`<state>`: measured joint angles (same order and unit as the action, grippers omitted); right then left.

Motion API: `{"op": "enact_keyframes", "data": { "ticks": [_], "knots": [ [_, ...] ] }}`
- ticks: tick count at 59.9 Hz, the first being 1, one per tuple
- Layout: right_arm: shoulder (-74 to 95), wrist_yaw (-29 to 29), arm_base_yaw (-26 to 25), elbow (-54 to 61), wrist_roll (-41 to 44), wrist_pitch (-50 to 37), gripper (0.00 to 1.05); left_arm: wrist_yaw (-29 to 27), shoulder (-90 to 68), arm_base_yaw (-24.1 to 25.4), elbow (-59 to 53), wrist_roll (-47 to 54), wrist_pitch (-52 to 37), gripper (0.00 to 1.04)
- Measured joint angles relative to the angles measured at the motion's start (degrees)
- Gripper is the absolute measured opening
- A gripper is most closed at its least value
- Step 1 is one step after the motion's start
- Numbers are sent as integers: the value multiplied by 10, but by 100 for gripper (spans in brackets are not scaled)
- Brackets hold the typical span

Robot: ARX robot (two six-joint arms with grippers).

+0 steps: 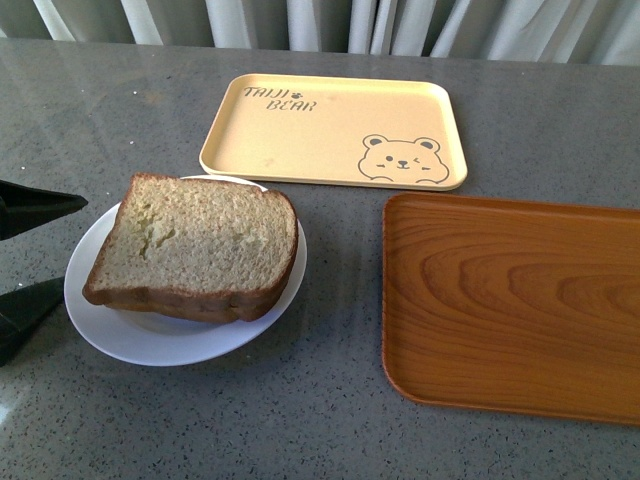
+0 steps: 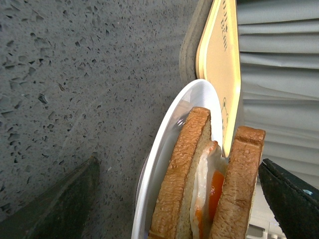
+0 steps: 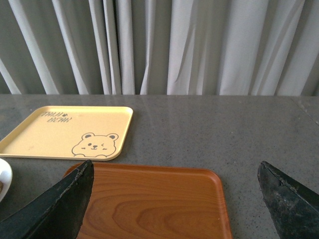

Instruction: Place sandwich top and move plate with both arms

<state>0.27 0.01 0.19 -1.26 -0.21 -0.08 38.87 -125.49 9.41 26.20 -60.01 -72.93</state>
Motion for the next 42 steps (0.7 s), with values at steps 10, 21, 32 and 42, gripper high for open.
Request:
{"op": "enact_keyframes", "data": {
  "ticks": [10, 21, 32, 42],
  "knots": [
    [0, 0, 0, 0, 0, 0, 96, 1, -5, -1, 2, -7, -3, 95],
    [0, 0, 0, 0, 0, 0, 96, 1, -10, -3, 4, -14, -9, 76],
    [0, 0, 0, 0, 0, 0, 96, 2, -13, -4, 6, -14, -10, 46],
    [0, 0, 0, 0, 0, 0, 96, 4, -15, -4, 8, -19, -11, 18]
  ]
}}
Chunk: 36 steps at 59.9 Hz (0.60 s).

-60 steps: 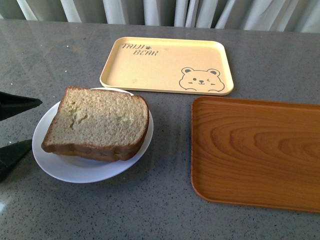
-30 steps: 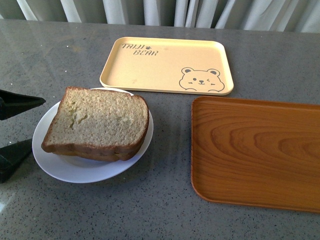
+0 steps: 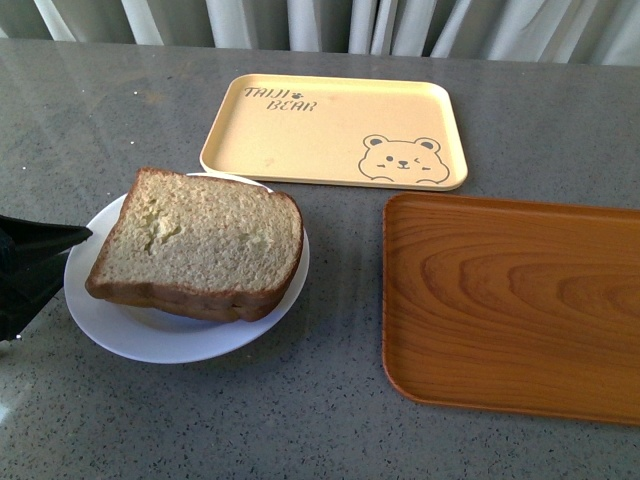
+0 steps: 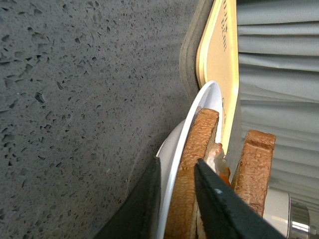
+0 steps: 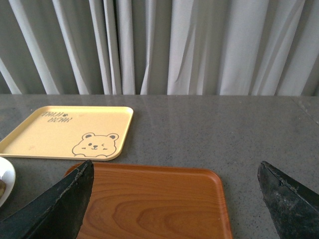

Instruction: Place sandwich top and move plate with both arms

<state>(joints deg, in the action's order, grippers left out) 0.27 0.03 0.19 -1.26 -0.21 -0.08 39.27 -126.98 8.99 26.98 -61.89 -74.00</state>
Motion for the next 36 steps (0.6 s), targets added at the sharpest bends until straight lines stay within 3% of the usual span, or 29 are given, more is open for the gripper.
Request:
{"op": "enact_keyframes", "data": {
  "ticks": [3, 10, 36],
  "knots": [
    [0, 0, 0, 0, 0, 0, 96, 2, -1, 0, 1, 0, 0, 17],
    [0, 0, 0, 0, 0, 0, 96, 7, -3, 0, 2, -1, 0, 2],
    [0, 0, 0, 0, 0, 0, 96, 24, -16, 7, 4, -15, -31, 2]
  ]
}}
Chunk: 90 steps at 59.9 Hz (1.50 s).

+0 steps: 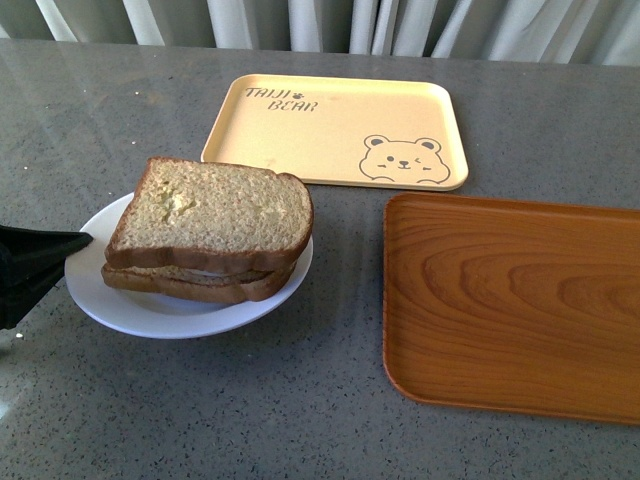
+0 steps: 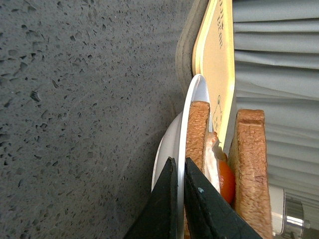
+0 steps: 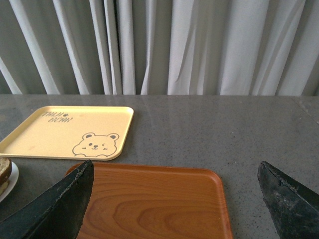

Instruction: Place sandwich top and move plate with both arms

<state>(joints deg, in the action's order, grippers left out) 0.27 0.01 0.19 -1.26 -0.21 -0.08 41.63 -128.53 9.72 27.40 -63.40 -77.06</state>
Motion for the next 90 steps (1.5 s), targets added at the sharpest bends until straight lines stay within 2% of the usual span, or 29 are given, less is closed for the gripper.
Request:
{"op": "enact_keyframes", "data": {
  "ticks": [11, 79, 90],
  "knots": [
    [0, 0, 0, 0, 0, 0, 96, 6, -9, 5, 4, -17, -26, 2],
    [0, 0, 0, 0, 0, 0, 96, 7, -7, 7, 4, -26, -28, 2],
    [0, 0, 0, 0, 0, 0, 96, 20, 88, 33, 21, -37, -15, 2]
  ]
}}
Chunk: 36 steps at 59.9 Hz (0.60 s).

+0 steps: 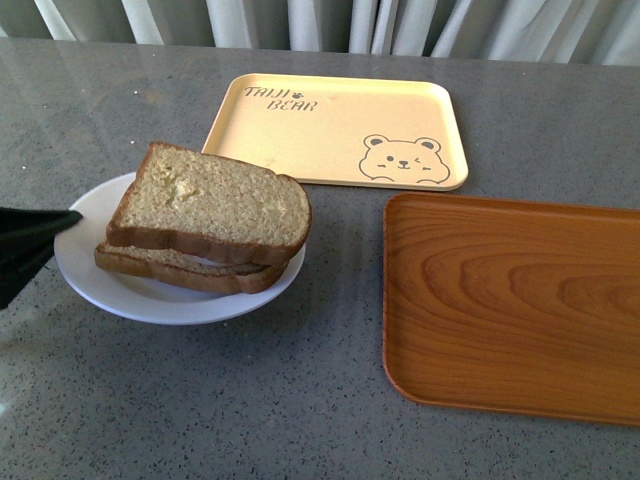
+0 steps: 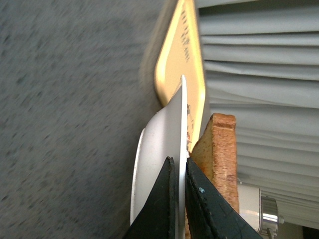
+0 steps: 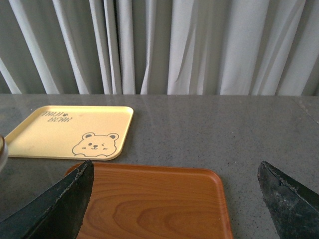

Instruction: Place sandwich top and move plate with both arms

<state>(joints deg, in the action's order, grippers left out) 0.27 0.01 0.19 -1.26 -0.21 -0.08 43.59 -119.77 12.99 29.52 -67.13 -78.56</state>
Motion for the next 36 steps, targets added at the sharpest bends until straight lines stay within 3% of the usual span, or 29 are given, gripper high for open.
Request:
{"op": "enact_keyframes", "data": {
  "ticks": [36],
  "knots": [
    [0, 0, 0, 0, 0, 0, 96, -11, 23, -32, 72, -19, 52, 2]
  ]
}}
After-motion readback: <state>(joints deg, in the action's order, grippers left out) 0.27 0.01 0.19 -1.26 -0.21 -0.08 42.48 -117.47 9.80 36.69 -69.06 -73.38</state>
